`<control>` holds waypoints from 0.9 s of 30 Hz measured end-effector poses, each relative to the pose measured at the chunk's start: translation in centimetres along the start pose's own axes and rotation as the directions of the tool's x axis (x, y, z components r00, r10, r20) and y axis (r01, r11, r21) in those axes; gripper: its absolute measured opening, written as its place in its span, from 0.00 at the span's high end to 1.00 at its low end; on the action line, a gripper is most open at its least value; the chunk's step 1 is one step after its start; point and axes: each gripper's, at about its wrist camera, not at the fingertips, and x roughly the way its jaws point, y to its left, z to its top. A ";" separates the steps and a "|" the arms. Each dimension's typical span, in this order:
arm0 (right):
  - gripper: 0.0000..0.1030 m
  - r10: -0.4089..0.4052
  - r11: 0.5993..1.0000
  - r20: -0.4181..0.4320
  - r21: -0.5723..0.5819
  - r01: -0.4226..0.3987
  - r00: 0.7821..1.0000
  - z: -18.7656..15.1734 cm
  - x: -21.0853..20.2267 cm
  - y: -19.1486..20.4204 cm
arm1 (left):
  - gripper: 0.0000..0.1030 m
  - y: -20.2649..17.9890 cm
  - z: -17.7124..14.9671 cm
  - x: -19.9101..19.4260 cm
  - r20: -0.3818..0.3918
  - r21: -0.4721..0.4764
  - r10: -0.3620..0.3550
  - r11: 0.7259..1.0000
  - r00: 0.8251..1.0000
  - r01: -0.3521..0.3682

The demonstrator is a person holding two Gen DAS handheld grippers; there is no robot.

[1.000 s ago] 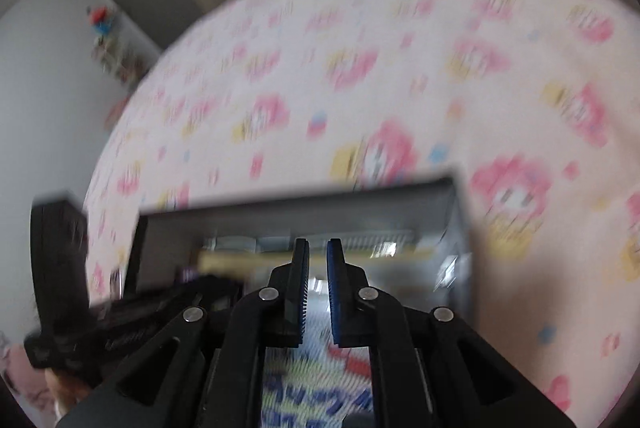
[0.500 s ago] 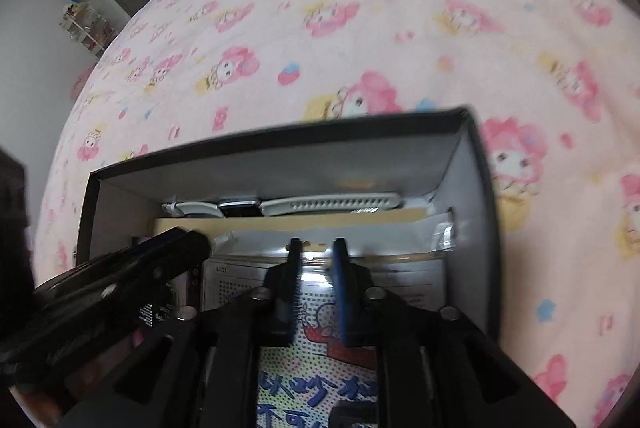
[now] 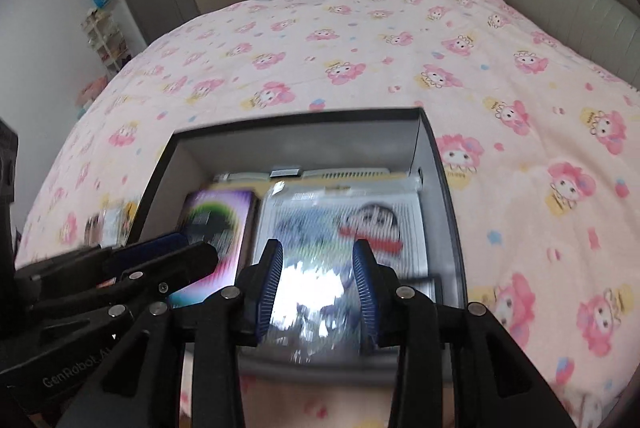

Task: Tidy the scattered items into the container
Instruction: 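Open the right tool and withdraw it from the box, then move the right tool to the wooden comb and grasp its tassel end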

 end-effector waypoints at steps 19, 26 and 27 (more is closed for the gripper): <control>0.69 0.347 0.918 -0.203 -0.125 -0.376 0.916 -6.1 1.6 17.8 | 0.69 19.1 -13.0 -12.0 0.028 -0.456 0.207 0.874 0.978 -0.171; 0.69 0.419 0.859 -0.416 -0.108 -0.501 0.807 -7.6 9.1 26.4 | 0.69 30.3 -16.8 -11.4 -0.077 -0.619 0.228 0.752 0.971 -0.226; 0.69 0.420 0.853 -0.441 -0.105 -0.510 0.793 -7.6 10.1 27.4 | 0.69 31.2 -17.0 -11.1 -0.079 -0.627 0.216 0.748 0.973 -0.217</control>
